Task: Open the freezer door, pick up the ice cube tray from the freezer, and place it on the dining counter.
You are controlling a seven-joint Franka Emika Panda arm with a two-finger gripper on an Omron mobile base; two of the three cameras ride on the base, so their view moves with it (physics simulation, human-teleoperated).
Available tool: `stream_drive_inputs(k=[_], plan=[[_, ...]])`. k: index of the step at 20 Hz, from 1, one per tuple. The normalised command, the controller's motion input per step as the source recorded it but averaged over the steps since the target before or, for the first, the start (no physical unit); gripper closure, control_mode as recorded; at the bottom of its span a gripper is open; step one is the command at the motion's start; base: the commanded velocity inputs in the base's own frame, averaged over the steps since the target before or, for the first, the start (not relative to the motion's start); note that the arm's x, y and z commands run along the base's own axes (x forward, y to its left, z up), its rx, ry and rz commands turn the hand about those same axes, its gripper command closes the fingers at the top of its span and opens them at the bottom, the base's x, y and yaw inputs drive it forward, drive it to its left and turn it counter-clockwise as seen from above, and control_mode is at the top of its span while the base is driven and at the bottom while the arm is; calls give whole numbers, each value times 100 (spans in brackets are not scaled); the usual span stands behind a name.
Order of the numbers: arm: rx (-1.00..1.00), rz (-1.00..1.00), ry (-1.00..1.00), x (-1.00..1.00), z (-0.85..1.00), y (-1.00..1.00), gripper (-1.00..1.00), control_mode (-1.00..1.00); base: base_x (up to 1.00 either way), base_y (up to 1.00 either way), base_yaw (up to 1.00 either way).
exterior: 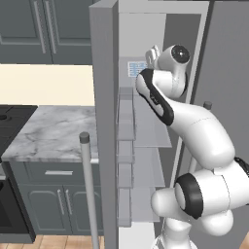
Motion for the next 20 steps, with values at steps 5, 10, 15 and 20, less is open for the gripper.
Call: stream_drive_inputs(k=[5,10,15,20], plan=[[0,0,-3,-18,16,-2,100,-100,0,0,0],[0,0,-6,-29,19,-6,100,-100,0,0,0],[0,0,-5,-26,16,-3,100,-100,0,0,0],[0,0,-3,-28,13,-2,100,-100,0,0,0]])
